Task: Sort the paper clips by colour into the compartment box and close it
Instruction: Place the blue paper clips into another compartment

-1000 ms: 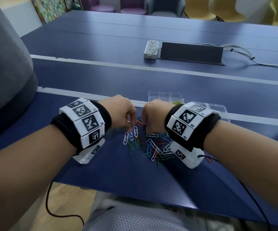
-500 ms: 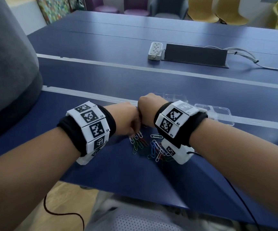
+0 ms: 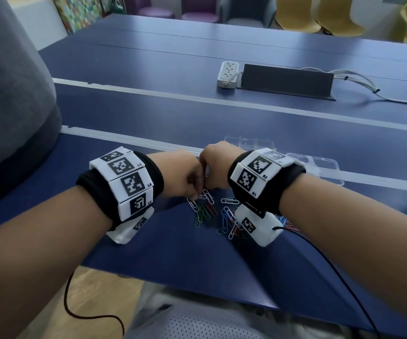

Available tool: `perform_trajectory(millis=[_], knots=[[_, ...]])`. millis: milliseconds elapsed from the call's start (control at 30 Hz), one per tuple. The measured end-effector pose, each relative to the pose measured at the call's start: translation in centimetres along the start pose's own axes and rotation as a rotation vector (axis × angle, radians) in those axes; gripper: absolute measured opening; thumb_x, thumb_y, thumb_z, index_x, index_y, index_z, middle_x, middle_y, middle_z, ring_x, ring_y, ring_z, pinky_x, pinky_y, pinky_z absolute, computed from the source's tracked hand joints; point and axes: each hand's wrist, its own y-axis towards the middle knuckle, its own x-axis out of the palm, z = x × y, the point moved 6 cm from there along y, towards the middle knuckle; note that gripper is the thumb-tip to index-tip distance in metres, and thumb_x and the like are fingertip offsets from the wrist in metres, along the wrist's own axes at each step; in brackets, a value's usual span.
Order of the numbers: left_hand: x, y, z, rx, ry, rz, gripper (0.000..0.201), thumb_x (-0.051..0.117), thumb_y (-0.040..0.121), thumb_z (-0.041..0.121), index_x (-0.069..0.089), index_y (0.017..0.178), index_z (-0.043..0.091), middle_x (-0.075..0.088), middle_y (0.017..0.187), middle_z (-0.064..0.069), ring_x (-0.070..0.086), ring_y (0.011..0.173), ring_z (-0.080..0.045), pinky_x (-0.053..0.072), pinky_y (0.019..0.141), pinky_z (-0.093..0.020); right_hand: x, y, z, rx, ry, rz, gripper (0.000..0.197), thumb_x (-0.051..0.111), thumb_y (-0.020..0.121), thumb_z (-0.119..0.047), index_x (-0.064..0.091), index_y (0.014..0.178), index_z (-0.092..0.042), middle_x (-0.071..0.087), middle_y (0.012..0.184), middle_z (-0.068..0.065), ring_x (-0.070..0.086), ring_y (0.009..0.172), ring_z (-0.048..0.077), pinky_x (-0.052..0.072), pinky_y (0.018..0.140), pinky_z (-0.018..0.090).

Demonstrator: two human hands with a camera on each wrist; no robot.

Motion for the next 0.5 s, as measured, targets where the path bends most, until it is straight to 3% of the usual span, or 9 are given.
perform_trajectory(millis=[167,267,367,433,500], knots=[[-0.5,0.1,-0.6,-0.016,-0.049,0.051,0.005,0.067,0.081,0.021,0.069,0.084,0.024,0.054,0.064,0.016,0.052,0.068,-0.007,0.039,0.066,-0.021,0.3,0.1,1.0,0.059,0.018,-0.040,0.026,0.069,0.076,-0.022,0.072,0.100,-0.012,0.066,0.084,0.009,0.062,0.077,0.027,0.049,0.065,0.027],[-1.1,0.0,-0.4,-0.010,-0.074,0.098,0.005,0.066,0.081,0.021,0.067,0.083,0.025,0.054,0.063,0.016,0.053,0.072,-0.011,0.042,0.067,-0.021,0.0,0.0,1.6,0.068,0.030,-0.029,0.024,0.065,0.079,-0.020,0.072,0.100,-0.012,0.072,0.094,0.009,0.066,0.084,0.027,0.055,0.076,0.030],[-2.0,0.4,0.2,0.001,-0.080,0.166,0.010,0.062,0.081,0.016,0.069,0.083,0.022,0.053,0.061,0.017,0.051,0.064,-0.006,0.036,0.055,-0.006,-1.0,-0.3,2.3,0.088,0.053,-0.012,0.024,0.061,0.081,-0.017,0.072,0.102,-0.013,0.072,0.098,0.008,0.065,0.087,0.025,0.056,0.082,0.030],[-2.7,0.8,0.5,-0.008,-0.106,0.215,0.011,0.061,0.081,0.015,0.070,0.083,0.021,0.053,0.060,0.017,0.051,0.060,-0.003,0.036,0.055,-0.002,-2.5,-0.6,3.1,0.107,0.096,0.027,0.022,0.061,0.080,-0.014,0.074,0.097,-0.014,0.073,0.086,0.006,0.065,0.081,0.022,0.055,0.080,0.028],[-3.1,1.6,0.7,-0.035,-0.152,0.256,0.010,0.062,0.081,0.014,0.071,0.084,0.019,0.057,0.061,0.012,0.055,0.059,-0.006,0.042,0.061,-0.006,-4.2,-1.0,4.2,0.128,0.170,0.076,0.017,0.062,0.079,-0.011,0.075,0.087,-0.019,0.066,0.051,-0.006,0.062,0.063,0.012,0.053,0.072,0.025]])
